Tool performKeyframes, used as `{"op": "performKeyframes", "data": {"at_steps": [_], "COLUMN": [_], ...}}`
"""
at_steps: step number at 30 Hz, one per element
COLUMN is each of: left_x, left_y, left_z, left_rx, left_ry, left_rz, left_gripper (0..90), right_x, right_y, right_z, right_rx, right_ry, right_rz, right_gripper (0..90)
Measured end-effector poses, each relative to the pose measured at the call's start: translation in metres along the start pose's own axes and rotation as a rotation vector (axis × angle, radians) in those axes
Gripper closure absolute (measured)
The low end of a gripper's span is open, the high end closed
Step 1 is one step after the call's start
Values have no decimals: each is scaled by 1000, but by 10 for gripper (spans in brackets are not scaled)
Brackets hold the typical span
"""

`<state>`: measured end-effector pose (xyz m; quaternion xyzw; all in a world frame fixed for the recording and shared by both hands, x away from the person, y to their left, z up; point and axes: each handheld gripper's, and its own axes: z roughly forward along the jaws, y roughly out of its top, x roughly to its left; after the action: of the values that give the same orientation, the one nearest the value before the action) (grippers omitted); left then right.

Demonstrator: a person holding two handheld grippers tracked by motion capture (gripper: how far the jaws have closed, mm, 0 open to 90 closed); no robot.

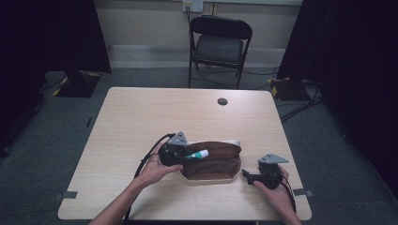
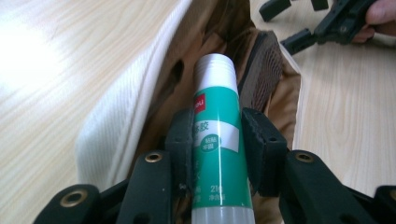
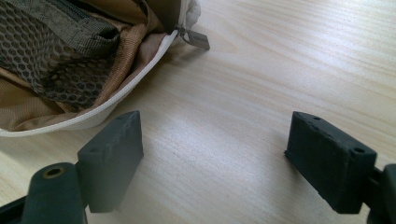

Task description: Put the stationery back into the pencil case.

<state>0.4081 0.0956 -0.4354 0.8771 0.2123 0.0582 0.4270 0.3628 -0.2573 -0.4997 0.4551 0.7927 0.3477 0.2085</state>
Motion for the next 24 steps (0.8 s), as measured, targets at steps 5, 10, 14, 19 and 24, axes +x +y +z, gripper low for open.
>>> {"op": "performKeyframes", "data": {"at_steps": [5,10,14,19,24], "left_x": [2,0,0,4,4], "left_y": [-2,0,-3,-7,-12], "left_z": [6,2,0,-6,-14], "left_rx": [13,-21,-12,-24,-49], "left_ry": [20,13,7,6,-14], "left_rz": [-9,-13,-5,-31,-54], "left_gripper": [653,642,642,641,654], "right_x": [0,0,0,0,0], "right_y": [0,0,0,0,0], "right_z": [0,0,0,0,0], "right_rx": [0,0,0,0,0], "right_ry": [2,1,2,1,0], "right_rz": [0,1,0,0,1], "right_gripper": [177,177,177,176,177]}}
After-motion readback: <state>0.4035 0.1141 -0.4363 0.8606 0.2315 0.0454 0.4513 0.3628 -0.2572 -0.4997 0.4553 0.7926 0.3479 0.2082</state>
